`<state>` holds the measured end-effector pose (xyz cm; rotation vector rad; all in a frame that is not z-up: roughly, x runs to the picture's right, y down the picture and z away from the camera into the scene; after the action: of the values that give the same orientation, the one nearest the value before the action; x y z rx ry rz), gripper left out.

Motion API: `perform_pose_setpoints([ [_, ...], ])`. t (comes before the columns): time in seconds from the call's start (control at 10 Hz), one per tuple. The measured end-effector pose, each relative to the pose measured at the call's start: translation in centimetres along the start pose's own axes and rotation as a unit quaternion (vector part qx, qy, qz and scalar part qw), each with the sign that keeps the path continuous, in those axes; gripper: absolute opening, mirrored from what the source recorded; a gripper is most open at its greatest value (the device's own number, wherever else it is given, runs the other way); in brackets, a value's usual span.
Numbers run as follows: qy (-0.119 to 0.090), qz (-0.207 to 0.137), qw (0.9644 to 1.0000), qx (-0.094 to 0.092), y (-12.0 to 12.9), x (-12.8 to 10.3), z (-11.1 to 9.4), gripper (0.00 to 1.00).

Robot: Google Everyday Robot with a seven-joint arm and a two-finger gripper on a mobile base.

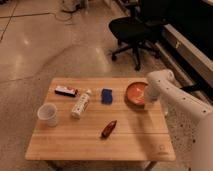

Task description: Pick up the ceramic bowl

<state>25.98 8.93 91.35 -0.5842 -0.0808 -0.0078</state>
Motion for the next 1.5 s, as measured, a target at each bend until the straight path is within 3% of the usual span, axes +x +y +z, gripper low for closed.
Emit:
perform_pose_setpoints([
  [0.2, -0.006, -0.002, 1.0, 0.006, -0.1, 0.1, -0.5, 0.01],
  [0.5, -0.018, -0.004, 0.9998, 0.013, 0.1, 0.1, -1.5, 0.0],
  [0.9, -0.051, -0.033, 0.9974, 0.038, 0.2, -1.3, -5.1, 0.0],
  [1.1, -0.071, -0.062, 0.9939, 0.056, 0.2, -2.8, -7.6, 0.0],
  [1.5, -0.099, -0.118, 0.9832, 0.097, 0.0, -4.9, -12.8, 0.0],
])
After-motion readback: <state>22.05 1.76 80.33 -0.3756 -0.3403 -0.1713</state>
